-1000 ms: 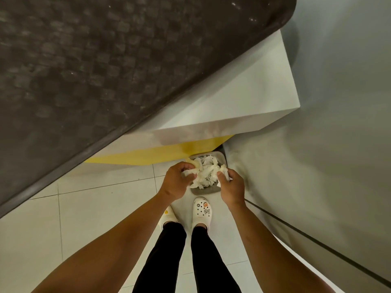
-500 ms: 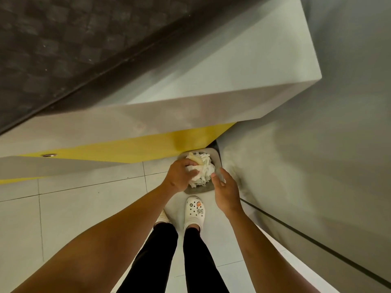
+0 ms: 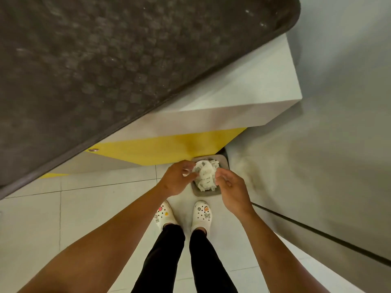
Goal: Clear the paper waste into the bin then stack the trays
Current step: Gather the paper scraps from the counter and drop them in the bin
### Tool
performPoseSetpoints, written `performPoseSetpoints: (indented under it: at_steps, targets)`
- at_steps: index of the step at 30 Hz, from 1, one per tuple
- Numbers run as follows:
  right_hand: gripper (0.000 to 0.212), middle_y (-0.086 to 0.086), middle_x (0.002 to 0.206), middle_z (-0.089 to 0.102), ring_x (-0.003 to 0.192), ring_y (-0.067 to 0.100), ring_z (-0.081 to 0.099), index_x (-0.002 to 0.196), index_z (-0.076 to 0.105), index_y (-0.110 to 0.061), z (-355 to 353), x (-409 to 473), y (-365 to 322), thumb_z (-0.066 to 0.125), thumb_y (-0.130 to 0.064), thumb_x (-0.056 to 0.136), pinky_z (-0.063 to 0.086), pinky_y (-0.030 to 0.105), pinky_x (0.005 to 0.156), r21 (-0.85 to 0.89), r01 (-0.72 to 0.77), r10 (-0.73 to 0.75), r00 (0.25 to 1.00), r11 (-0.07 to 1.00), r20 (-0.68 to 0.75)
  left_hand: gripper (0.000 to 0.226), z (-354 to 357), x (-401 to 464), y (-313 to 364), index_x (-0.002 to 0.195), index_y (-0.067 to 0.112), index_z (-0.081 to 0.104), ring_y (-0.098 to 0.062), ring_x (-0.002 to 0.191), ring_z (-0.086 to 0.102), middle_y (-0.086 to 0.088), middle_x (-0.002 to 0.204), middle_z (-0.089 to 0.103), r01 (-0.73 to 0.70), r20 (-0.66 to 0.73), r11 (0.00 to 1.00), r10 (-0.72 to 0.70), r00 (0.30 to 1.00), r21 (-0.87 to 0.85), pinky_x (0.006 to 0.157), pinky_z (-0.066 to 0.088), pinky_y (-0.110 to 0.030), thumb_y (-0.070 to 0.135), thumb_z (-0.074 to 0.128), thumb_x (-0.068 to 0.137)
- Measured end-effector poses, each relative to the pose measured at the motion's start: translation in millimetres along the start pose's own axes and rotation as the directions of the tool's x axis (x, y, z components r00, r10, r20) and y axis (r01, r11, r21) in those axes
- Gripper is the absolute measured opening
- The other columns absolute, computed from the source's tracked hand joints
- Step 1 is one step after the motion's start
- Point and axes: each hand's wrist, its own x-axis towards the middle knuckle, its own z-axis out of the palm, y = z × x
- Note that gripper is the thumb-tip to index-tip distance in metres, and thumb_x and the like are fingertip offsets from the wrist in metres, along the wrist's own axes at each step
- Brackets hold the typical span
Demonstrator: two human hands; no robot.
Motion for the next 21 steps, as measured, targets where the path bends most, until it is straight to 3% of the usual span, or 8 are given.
performPoseSetpoints:
  at_steps: [3,5,9,12,16,21]
  targets:
    - [0.026,-0.007,0.123,0.069,0.109,0.003,0.066,0.125,0.067,-0.025,-5,-22,-35,0.06,-0.028,0.1,0.051,0.016,0.092,-0.036,0.062,-0.059,0.995,0.997,0.076,0.02,-21,-42,24,0.102,0.032,0.064,-0.009,0.095,0.064,0.017,0.103,0.064,-0.05,-0.032,0.999,0.05,0.998,-0.014,0.078,0.048,-0.009,0.022,0.074,0.089]
    - [0.026,-0.007,0.122,0.068,0.104,-0.001,0.065,0.126,0.066,-0.024,-9,-43,-62,0.06,-0.026,0.1,0.05,0.01,0.082,-0.073,0.108,-0.096,0.985,0.991,0.143,0.022,-33,-73,42,0.1,0.038,0.063,-0.006,0.095,0.064,0.016,0.106,0.065,-0.084,-0.044,0.995,0.082,0.996,-0.048,0.081,0.049,-0.01,0.021,0.073,0.09]
    - [0.031,-0.011,0.119,0.067,0.101,0.004,0.067,0.129,0.065,-0.022,-18,-91,-113,0.062,-0.025,0.099,0.051,0.01,0.071,-0.149,0.179,-0.132,0.951,0.972,0.279,0.021,-56,-141,73,0.11,0.031,0.065,-0.015,0.099,0.067,0.008,0.116,0.067,-0.099,-0.075,0.988,0.091,0.993,-0.114,0.087,0.053,-0.022,0.026,0.073,0.091]
    - [0.036,-0.018,0.119,0.065,0.101,-0.002,0.066,0.134,0.062,-0.024,-24,-127,-149,0.063,-0.031,0.098,0.052,0.019,0.085,-0.231,0.261,-0.171,0.922,0.937,0.348,0.02,-71,-192,93,0.109,0.036,0.066,-0.014,0.097,0.067,0.011,0.116,0.067,-0.12,-0.106,0.982,0.105,0.989,-0.148,0.088,0.055,-0.028,0.028,0.072,0.091]
    - [0.043,-0.01,0.132,0.063,0.111,0.003,0.064,0.137,0.058,-0.025,-26,-168,-189,0.067,-0.034,0.096,0.052,0.032,0.102,-0.272,0.374,-0.223,0.861,0.887,0.457,0.024,-92,-254,114,0.114,0.028,0.068,-0.009,0.094,0.068,0.011,0.117,0.067,-0.146,-0.181,0.974,0.115,0.977,-0.171,0.09,0.056,-0.03,0.028,0.072,0.091]
    - [0.045,-0.017,0.13,0.062,0.107,0.003,0.065,0.136,0.058,-0.031,-16,-216,-242,0.069,-0.039,0.093,0.055,0.038,0.098,-0.295,0.531,-0.296,0.762,0.794,0.575,0.027,-133,-318,136,0.118,0.022,0.067,-0.009,0.096,0.067,0.009,0.119,0.067,-0.208,-0.28,0.966,0.159,0.947,-0.156,0.091,0.055,-0.028,0.024,0.072,0.092]
